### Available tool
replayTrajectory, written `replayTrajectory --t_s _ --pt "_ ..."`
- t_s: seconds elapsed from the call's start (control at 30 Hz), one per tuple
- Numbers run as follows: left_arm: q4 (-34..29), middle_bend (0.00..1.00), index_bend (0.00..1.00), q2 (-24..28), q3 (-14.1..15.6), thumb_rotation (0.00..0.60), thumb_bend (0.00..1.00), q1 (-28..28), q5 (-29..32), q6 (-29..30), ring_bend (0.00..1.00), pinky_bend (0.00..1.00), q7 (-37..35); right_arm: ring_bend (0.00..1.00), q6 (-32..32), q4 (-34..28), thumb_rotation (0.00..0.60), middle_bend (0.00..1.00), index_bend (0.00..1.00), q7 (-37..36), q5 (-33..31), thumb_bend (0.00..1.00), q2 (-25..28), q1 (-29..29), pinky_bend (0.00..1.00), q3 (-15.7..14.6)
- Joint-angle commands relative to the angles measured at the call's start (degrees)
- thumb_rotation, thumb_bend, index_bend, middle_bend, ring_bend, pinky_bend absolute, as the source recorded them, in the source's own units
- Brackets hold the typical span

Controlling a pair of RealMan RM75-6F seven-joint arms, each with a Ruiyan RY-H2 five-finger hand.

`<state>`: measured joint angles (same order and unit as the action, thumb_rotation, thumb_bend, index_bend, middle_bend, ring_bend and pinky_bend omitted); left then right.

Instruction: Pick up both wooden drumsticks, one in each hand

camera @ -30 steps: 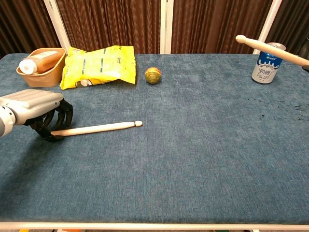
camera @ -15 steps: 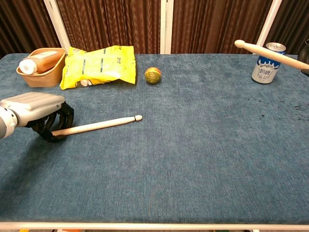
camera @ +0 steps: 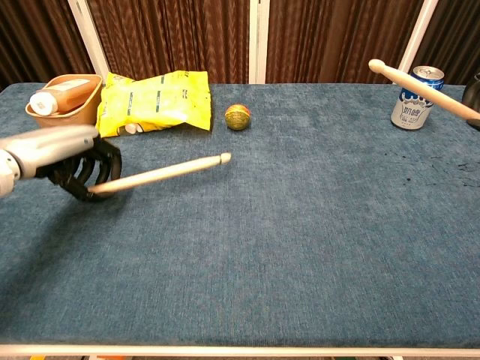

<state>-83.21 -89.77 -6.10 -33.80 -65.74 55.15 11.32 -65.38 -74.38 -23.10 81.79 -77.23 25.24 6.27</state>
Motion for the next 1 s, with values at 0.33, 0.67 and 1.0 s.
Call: replayTrajectory --t_s 0.33,0.67,1.0 --pt "3.0 0.72 0.67 0.7 -3.1 0.6 0.55 -1.8 -17.6 5.3 0.65 0.74 -28.8 0.51 0.7 -9.1 0.6 0.67 0.85 -14.7 4.5 0.66 -3.3 0.9 0.43 -1.6" --pt "6.7 0.72 0.67 -2.6 -2.9 0.6 0.55 -4.7 -24.5 9.9 0.65 0.74 -39.8 0.51 2.4 -10.3 0.6 0.67 0.86 -13.7 2.8 0.68 -11.4 3.5 0.43 0.4" --pt "8.6 0.72 0.67 -4.2 -2.0 0.6 0.55 -6.3 -26.7 12.1 0.65 0.74 -42.1 0.52 4.9 -11.0 0.6 0.67 0.86 -7.6 -1.2 0.68 -15.3 5.8 0.43 2.8"
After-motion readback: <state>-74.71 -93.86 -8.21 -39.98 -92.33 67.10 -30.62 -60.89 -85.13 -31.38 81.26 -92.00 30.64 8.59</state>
